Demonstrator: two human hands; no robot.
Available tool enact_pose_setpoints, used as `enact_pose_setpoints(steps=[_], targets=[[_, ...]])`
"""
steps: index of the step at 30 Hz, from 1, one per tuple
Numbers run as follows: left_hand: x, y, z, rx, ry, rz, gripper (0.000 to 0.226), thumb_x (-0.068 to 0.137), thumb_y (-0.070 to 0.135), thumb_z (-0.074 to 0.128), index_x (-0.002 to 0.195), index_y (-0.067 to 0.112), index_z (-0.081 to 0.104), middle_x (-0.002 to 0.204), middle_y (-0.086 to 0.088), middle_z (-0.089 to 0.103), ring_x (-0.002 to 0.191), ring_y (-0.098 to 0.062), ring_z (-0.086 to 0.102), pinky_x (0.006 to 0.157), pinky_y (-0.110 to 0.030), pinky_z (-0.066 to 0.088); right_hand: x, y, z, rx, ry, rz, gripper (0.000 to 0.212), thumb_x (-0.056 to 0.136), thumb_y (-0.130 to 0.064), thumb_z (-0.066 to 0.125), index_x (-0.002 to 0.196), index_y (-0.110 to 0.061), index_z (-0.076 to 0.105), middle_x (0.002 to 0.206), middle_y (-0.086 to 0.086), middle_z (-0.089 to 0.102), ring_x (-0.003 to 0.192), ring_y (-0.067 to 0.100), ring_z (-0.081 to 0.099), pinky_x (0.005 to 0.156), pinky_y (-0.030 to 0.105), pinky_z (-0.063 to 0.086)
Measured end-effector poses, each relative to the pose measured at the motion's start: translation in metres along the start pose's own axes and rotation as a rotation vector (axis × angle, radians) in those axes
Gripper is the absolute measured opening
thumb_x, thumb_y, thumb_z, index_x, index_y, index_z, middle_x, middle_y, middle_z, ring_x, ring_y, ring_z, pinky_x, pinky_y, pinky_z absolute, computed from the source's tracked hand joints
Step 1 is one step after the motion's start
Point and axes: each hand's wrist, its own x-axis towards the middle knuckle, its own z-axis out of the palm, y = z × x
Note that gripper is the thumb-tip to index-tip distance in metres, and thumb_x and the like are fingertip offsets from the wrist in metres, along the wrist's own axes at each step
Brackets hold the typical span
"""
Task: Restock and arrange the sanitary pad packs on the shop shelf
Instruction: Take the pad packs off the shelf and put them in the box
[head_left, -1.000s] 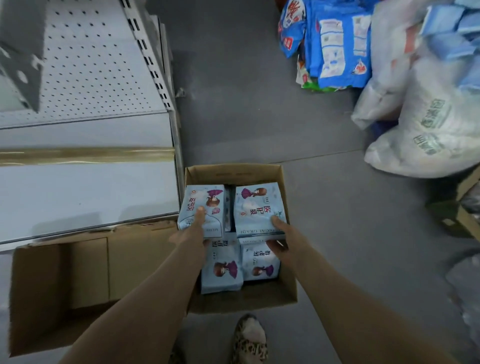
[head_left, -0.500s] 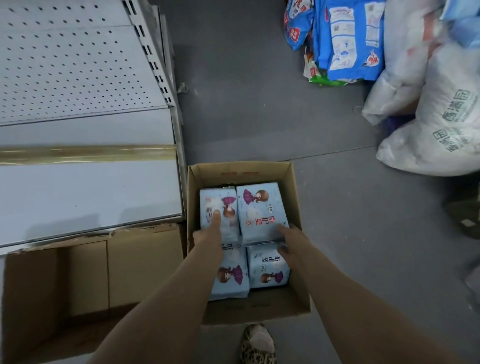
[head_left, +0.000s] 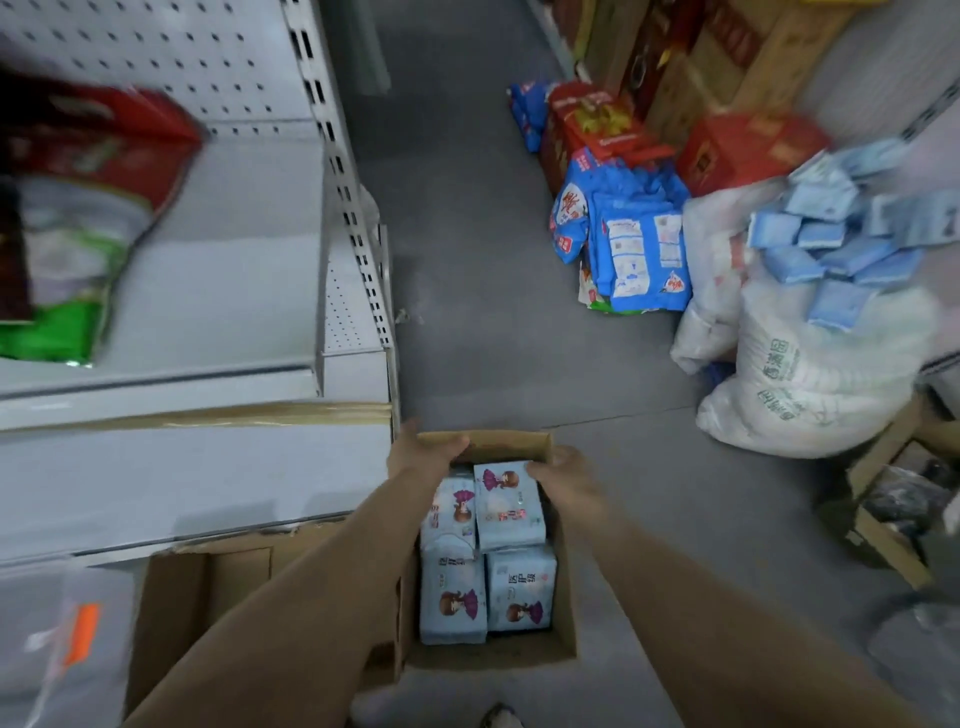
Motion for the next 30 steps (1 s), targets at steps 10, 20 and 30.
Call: enact_pose_setpoints(steps=[10, 20, 30], targets=[[-0.168, 0.199, -0.117, 0.080, -0.104, 0.335, 0.074, 0.071, 0.025, 0.090, 0.136, 0.012, 0.056, 0.134, -0.005, 0.060, 0.119, -0.025, 0.060, 0.106, -0.039, 0.048, -0.197, -0.201, -0.132, -0.231, 0.089, -0.475, 0.069, 0.082, -0.019, 0.083, 0.143, -0.015, 0.049, 0.137, 0.010, 0.057, 0.123, 0.026, 0.059, 0.090, 0.025, 0.045], [-0.347, 0.334, -0.271, 0.078, 0.205, 0.728, 0.057, 0.080, 0.027, 0.083, 0.130, 0.012, 0.061, 0.133, -0.008, 0.060, 0.120, -0.024, 0.057, 0.101, -0.030, 0.046, -0.394, -0.374, -0.193, -0.501, 0.237, -0.958, 0.073, 0.080, -0.037, 0.084, 0.144, -0.026, 0.051, 0.140, 0.004, 0.054, 0.104, 0.018, 0.060, 0.076, 0.022, 0.046], [-0.410, 0.334, -0.431, 0.071, 0.573, 0.739, 0.062, 0.091, 0.027, 0.071, 0.143, 0.005, 0.047, 0.137, -0.014, 0.054, 0.118, -0.030, 0.057, 0.099, -0.036, 0.049, -0.506, -0.464, -0.145, -0.616, 0.221, -1.229, 0.076, 0.083, -0.030, 0.082, 0.148, -0.018, 0.045, 0.148, 0.005, 0.050, 0.134, 0.025, 0.050, 0.101, 0.032, 0.044]])
